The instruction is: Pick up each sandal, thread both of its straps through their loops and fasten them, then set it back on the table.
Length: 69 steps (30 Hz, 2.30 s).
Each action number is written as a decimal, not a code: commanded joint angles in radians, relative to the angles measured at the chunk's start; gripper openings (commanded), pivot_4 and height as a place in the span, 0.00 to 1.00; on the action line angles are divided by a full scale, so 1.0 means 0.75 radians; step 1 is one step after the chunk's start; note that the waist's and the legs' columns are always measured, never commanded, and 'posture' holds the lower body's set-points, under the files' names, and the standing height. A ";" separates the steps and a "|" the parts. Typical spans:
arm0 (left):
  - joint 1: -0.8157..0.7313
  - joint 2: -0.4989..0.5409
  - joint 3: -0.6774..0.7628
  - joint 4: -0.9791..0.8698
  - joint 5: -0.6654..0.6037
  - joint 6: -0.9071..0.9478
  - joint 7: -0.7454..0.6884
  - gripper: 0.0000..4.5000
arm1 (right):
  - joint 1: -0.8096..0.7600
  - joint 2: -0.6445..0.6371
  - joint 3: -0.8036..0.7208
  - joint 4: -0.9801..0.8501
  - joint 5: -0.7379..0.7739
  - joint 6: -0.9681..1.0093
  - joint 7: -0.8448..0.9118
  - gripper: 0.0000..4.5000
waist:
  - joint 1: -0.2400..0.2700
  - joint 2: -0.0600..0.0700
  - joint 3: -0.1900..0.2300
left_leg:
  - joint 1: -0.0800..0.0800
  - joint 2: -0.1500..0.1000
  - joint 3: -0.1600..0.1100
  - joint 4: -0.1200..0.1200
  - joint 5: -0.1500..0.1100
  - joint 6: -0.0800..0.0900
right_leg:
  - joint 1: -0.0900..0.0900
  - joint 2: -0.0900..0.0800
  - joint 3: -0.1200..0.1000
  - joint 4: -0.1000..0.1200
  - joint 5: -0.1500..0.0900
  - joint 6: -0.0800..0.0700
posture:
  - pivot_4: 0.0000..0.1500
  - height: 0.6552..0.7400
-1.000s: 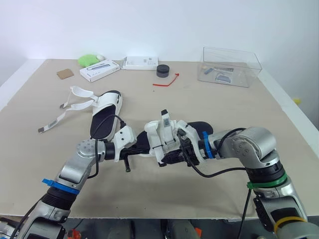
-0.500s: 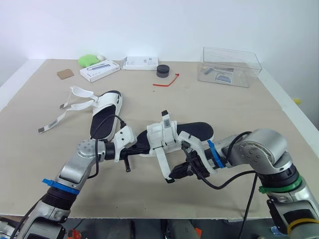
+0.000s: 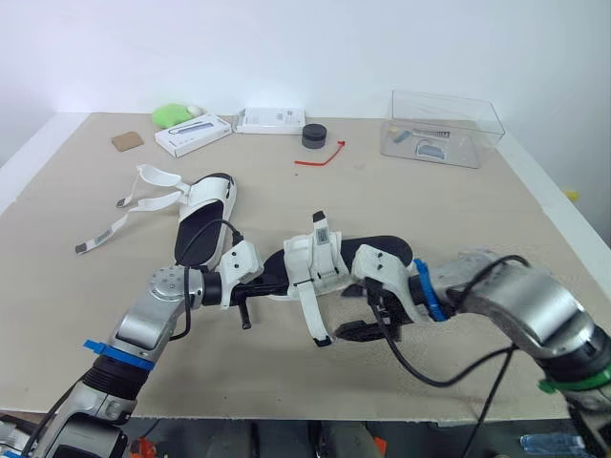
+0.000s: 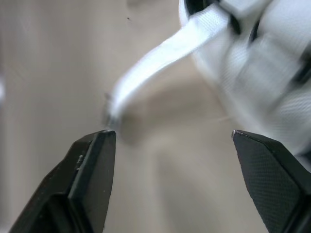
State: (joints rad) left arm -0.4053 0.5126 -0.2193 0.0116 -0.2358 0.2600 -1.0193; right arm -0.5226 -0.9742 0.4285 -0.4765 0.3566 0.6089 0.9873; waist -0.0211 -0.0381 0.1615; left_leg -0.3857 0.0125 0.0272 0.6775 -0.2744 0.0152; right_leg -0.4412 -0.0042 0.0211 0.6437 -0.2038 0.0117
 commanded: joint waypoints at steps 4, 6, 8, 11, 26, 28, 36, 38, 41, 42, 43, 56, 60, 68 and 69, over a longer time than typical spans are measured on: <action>0.007 0.001 -0.024 0.045 0.031 0.012 -0.005 0.00 | 0.034 0.079 -0.022 0.337 -0.570 -1.414 -0.037 0.86 | -0.001 0.000 0.000 | 0.004 0.000 0.003 0.001 0.001 -0.001 | 0.002 0.000 0.003 0.001 0.002 0.001 | 1.00 1.00; 0.004 0.000 -0.026 0.048 0.031 0.011 -0.006 0.00 | -0.012 0.138 -0.028 0.486 -0.703 -1.754 -0.126 0.86 | -0.001 0.000 0.000 | 0.008 0.000 0.006 0.001 0.002 -0.002 | 0.004 0.000 0.005 0.001 0.003 0.001 | 1.00 1.00; 0.003 0.000 -0.027 0.050 0.031 0.010 -0.007 0.00 | -0.059 0.179 -0.022 0.616 -0.842 -1.996 -0.208 0.86 | -0.001 0.000 0.000 | 0.012 0.000 0.009 0.001 0.002 -0.002 | 0.006 0.000 0.007 0.002 0.004 0.001 | 1.00 1.00; 0.001 0.001 -0.026 0.050 0.031 0.011 -0.006 0.00 | -0.104 0.218 -0.011 0.764 -1.005 -2.220 -0.299 0.86 | 0.000 -0.001 0.000 | 0.014 0.000 0.012 0.000 0.002 -0.002 | 0.006 0.001 0.011 0.003 0.003 0.000 | 1.00 1.00; 0.034 0.010 -0.016 0.009 0.026 0.028 0.013 0.00 | -0.205 0.342 0.058 0.931 -1.075 -2.348 -0.398 0.57 | 0.000 -0.001 0.000 | 0.020 0.000 0.020 -0.003 0.002 -0.001 | 0.006 0.000 0.027 0.004 0.009 -0.007 | 1.00 1.00; 0.035 0.009 -0.016 0.008 0.025 0.028 0.014 0.00 | -0.203 0.336 0.077 0.929 -1.031 -2.332 -0.380 0.33 | 0.000 -0.001 0.000 | 0.020 0.000 0.020 -0.003 0.002 -0.001 | 0.006 0.000 0.027 0.004 0.009 -0.007 | 1.00 1.00; 0.037 0.004 -0.020 0.006 0.026 0.025 0.016 0.00 | -0.161 0.321 0.149 0.861 -0.672 -2.101 -0.189 0.00 | -0.001 -0.001 0.000 | 0.021 0.000 0.021 -0.003 0.001 -0.001 | 0.007 -0.001 0.029 0.004 0.010 -0.007 | 1.00 1.00; 0.037 0.004 -0.020 0.008 0.026 0.025 0.016 0.00 | -0.110 0.328 0.129 0.766 -0.466 -1.811 -0.110 0.00 | 0.000 -0.001 0.000 | 0.021 0.000 0.021 -0.003 0.001 -0.001 | 0.007 -0.001 0.029 0.004 0.010 -0.007 | 1.00 1.00; 0.040 0.006 -0.020 0.006 0.026 0.025 0.014 0.00 | -0.088 0.376 0.047 0.582 -0.120 -1.189 -0.074 0.00 | -0.001 -0.001 0.000 | 0.020 0.001 0.021 -0.003 0.001 -0.001 | 0.007 -0.002 0.029 0.004 0.010 -0.008 | 1.00 1.00; 0.041 0.006 -0.020 0.004 0.026 0.025 0.014 0.00 | -0.103 0.397 0.017 0.545 -0.052 -1.018 -0.093 0.00 | -0.001 -0.001 0.000 | 0.021 0.001 0.021 -0.003 0.001 -0.001 | 0.007 -0.002 0.029 0.005 0.010 -0.009 | 1.00 1.00; 0.042 0.007 -0.020 0.003 0.027 0.025 0.013 0.00 | -0.124 0.419 -0.014 0.520 0.010 -0.848 -0.117 0.00 | -0.001 -0.001 0.000 | 0.021 0.002 0.021 -0.003 0.001 -0.001 | 0.006 -0.002 0.029 0.005 0.012 -0.010 | 1.00 1.00; 0.038 0.001 -0.015 0.011 0.026 0.023 0.013 0.00 | -0.426 0.640 -0.234 0.682 0.281 0.401 -0.288 0.00 | 0.000 0.000 0.000 | 0.016 0.003 0.019 -0.003 0.002 0.000 | 0.003 -0.001 0.025 0.005 0.013 -0.011 | 1.00 1.00; 0.041 0.001 -0.011 0.008 0.025 0.025 0.015 0.00 | -0.455 0.654 -0.227 0.730 0.233 0.436 -0.277 0.00 | -0.001 0.000 0.000 | 0.016 0.003 0.019 -0.003 0.002 0.000 | 0.003 0.000 0.025 0.004 0.013 -0.010 | 1.00 1.00; 0.042 0.002 -0.008 0.007 0.023 0.030 0.019 0.00 | -0.492 0.669 -0.226 0.809 0.166 0.487 -0.278 0.07 | -0.003 0.000 0.000 | 0.016 0.003 0.019 -0.003 0.002 0.000 | 0.003 0.000 0.025 0.005 0.010 -0.005 | 1.00 1.00; 0.043 0.003 -0.007 0.004 0.022 0.031 0.019 0.00 | -0.494 0.673 -0.230 0.809 0.162 0.483 -0.278 0.14 | -0.003 0.000 0.000 | 0.016 0.003 0.019 -0.003 0.002 0.000 | 0.003 0.000 0.026 0.005 0.010 -0.004 | 1.00 1.00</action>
State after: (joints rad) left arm -0.3924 0.5106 -0.2091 0.0111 -0.2341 0.2657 -1.0038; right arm -0.8670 -0.4638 0.2992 0.1254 0.4977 0.9734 0.7967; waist -0.0235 -0.0384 0.1614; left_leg -0.3738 0.0145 0.0417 0.6756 -0.2730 0.0153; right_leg -0.4391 -0.0042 0.0402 0.6470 -0.1960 0.0085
